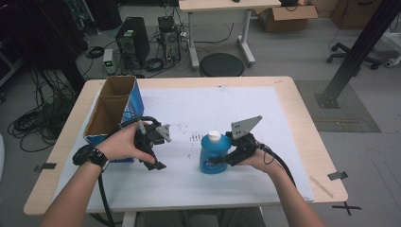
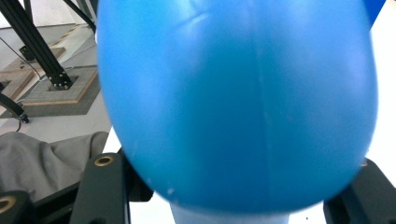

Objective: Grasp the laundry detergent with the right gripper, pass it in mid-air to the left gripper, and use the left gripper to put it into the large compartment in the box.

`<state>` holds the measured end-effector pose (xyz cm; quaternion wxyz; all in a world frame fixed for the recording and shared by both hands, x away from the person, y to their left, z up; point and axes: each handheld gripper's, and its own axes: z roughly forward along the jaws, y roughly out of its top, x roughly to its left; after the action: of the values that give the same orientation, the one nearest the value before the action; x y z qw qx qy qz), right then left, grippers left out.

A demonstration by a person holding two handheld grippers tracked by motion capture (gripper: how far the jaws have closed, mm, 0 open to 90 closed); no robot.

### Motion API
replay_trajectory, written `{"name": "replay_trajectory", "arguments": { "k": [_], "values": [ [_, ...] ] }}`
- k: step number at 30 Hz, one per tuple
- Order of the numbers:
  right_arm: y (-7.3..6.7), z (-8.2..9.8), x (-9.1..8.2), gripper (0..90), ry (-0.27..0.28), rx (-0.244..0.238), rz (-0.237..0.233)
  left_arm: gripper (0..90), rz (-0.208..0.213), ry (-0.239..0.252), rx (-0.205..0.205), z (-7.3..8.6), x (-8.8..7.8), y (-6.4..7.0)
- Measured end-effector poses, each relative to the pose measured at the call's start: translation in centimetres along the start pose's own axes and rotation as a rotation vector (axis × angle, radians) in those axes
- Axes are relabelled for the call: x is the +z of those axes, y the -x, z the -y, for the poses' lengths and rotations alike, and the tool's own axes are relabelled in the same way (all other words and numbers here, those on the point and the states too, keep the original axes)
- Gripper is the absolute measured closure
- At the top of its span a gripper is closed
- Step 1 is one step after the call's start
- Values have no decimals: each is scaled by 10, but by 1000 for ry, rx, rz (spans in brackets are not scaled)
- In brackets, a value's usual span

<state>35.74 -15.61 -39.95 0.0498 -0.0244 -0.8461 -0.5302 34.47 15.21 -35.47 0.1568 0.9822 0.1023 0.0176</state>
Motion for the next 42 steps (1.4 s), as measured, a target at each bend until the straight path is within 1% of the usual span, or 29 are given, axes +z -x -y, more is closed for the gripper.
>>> {"name": "replay_trajectory", "arguments": {
  "k": [4, 8, 11, 12, 18, 19, 21, 23, 25, 26, 27, 28, 29, 30, 32, 34, 36, 37, 38, 39, 40, 42],
  "values": [
    [-1, 0, 0, 404, 5, -15, 6, 47, 4, -1, 5, -2, 1, 0],
    [-1, 1, -1, 409, 8, -14, 9, 47, 3, 3, 5, -2, 0, 0],
    [-1, 0, 0, 414, 9, -17, 11, 47, 3, 10, 7, -3, -2, 2],
    [-2, -1, 0, 416, 6, -16, 12, 47, 3, 17, 2, -3, -4, 2],
    [0, -6, 1, 419, -14, -7, 10, 47, -8, 29, 12, -7, -12, 4],
    [1, -10, 0, 420, -18, -6, 9, 47, -9, 43, 13, -8, -16, 5],
    [1, -12, 0, 420, -16, -4, 9, 47, -12, 47, 14, -9, -19, 5],
    [2, -19, -2, 421, -16, -2, 6, 45, -19, 58, 18, -11, -25, 6],
    [3, -26, -2, 421, -21, -10, 8, 44, -26, 67, 24, -13, -31, 8],
    [3, -33, -3, 421, -29, -15, 5, 43, -30, 70, 26, -15, -37, 9],
    [3, -36, -3, 421, -32, -18, 4, 43, -33, 70, 29, -16, -41, 9],
    [3, -36, -3, 421, -32, -18, 4, 43, -33, 70, 29, -16, -41, 9],
    [4, -45, -3, 421, -43, -26, 1, 43, -37, 71, 33, -17, -45, 10],
    [4, -45, -3, 421, -43, -26, 1, 43, -40, 74, 33, -19, -48, 11],
    [5, -54, -2, 421, -52, -36, 0, 43, -46, 82, 38, -21, -56, 12],
    [5, -62, -1, 421, -58, -44, -5, 42, -61, 89, 44, -24, -64, 12],
    [6, -69, 2, 421, -63, -50, -11, 42, -67, 94, 47, -26, -71, 13],
    [6, -75, 4, 421, -67, -59, -16, 42, -72, 102, 48, -29, -78, 14],
    [6, -75, 4, 421, -67, -59, -16, 42, -72, 102, 48, -29, -78, 14],
    [6, -83, 8, 421, -72, -67, -23, 42, -78, 108, 53, -30, -84, 15],
    [6, -85, 10, 422, -75, -68, -25, 42, -83, 113, 50, -31, -88, 15],
    [6, -88, 12, 422, -80, -73, -26, 42, -85, 119, 47, -32, -90, 16]
  ]
}}
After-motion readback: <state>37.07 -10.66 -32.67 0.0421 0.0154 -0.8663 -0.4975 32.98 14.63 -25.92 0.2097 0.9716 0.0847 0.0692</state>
